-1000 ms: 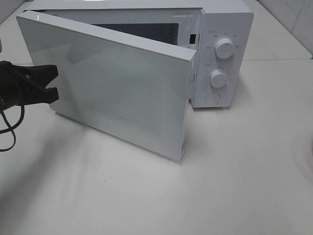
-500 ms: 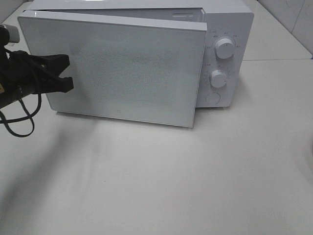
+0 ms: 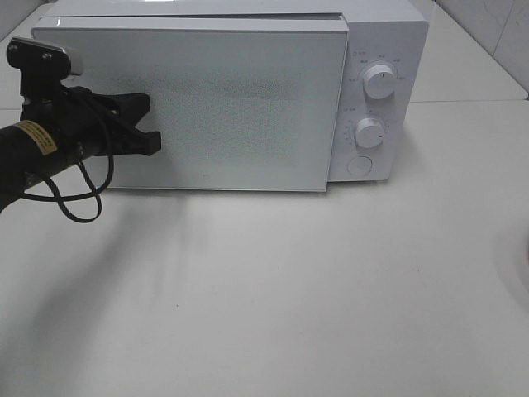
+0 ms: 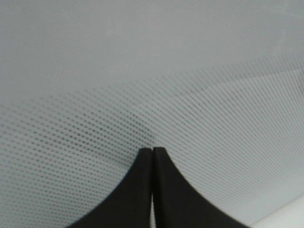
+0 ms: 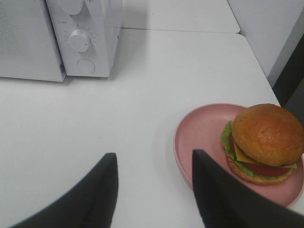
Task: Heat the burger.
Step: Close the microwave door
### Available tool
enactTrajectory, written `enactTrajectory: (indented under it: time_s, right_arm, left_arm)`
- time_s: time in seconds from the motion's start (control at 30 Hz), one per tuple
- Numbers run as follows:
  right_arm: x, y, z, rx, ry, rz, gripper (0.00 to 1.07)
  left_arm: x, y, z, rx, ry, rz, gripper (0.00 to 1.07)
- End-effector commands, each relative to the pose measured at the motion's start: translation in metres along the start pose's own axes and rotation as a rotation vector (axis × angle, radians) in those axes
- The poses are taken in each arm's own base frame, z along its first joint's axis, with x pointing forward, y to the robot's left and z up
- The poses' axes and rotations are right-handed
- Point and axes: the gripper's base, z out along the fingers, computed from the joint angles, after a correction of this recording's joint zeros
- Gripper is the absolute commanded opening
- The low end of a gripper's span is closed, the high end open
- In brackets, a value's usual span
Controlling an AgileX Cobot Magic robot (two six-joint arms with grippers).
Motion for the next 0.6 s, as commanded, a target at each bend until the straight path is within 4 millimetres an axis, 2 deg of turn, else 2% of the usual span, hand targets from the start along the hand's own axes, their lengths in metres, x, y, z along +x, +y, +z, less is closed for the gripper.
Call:
enactTrajectory:
  time_s: [0.03,0.27,0.6]
  right_arm:
    - [0.001,0.0,-0.004,-0.002,-0.036,-0.003,0.5]
    - [0.001,0.0,-0.004,-0.002,-0.036,-0.003,0.5]
    - [0.001,0.0,-0.004,-0.002,-0.036,-0.003,0.5]
  left_arm:
    - [-0.002,0.003,0.012,-0.057,-0.024,-0.047,0.0]
    - [-0.004,-0.006,0.022,-0.073,-0.041,-0.047,0.0]
    - [-0.021,-0.024,0.045,-0.027,-0.109,0.003,0.0]
